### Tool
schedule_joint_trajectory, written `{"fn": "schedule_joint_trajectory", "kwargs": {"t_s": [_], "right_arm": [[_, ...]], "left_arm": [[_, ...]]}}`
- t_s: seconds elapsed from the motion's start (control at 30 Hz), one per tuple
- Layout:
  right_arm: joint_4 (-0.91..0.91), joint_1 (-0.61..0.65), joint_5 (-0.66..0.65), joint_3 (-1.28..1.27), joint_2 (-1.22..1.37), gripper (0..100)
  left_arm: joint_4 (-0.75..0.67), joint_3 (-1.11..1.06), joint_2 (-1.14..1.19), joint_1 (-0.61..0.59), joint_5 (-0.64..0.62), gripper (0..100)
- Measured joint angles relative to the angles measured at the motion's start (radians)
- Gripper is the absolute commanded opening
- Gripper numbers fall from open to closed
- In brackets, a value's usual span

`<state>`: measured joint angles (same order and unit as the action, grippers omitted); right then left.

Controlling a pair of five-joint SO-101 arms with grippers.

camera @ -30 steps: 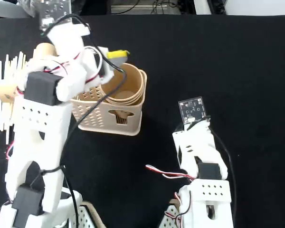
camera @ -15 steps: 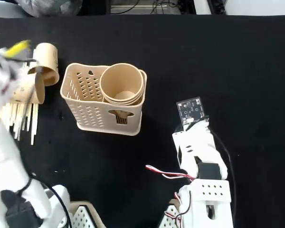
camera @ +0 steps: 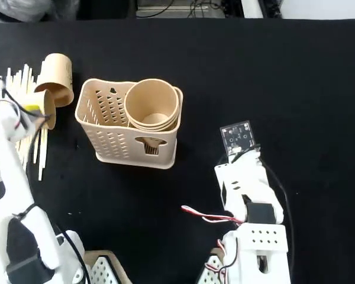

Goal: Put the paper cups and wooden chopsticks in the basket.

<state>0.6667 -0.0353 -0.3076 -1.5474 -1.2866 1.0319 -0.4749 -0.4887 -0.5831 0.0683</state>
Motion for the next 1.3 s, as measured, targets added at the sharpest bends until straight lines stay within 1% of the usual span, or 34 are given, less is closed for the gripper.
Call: {"fn": "schedule_joint_trajectory", "kwargs": {"t_s": [0.07, 0.17, 0.47, 0.53, 0.6, 0.77, 0.83, 1.0, 1.13, 1.3], "right_arm": [[0.0, 0.0, 0.0, 0.0, 0.0, 4.3], [0.0, 0.0, -0.002, 0.0, 0.0, 4.3], [0.0, 0.0, -0.006, 0.0, 0.0, 4.3], [0.0, 0.0, -0.006, 0.0, 0.0, 4.3], [0.0, 0.0, -0.006, 0.0, 0.0, 4.3], [0.0, 0.0, -0.006, 0.0, 0.0, 4.3], [0.0, 0.0, -0.006, 0.0, 0.0, 4.3], [0.0, 0.0, -0.006, 0.0, 0.0, 4.3], [0.0, 0.0, -0.006, 0.0, 0.0, 4.3], [0.0, 0.0, -0.006, 0.0, 0.0, 4.3]], "left_arm": [[-0.068, -0.046, 0.0, 0.0, 0.032, 30], [-0.104, -0.078, 0.0, 0.0, 0.043, 30], [-0.1, -0.086, 0.003, 0.0, 0.043, 31], [-0.121, -0.086, 0.031, 0.0, 0.018, 34], [-0.146, -0.086, 0.068, 0.002, -0.008, 34], [-0.158, -0.081, 0.184, 0.071, -0.034, 34], [-0.158, -0.061, 0.23, 0.08, -0.058, 34], [-0.16, 0.008, 0.324, 0.075, -0.078, 29], [-0.163, 0.038, 0.39, 0.034, -0.08, 24], [-0.163, 0.051, 0.416, -0.003, -0.08, 17]]}}
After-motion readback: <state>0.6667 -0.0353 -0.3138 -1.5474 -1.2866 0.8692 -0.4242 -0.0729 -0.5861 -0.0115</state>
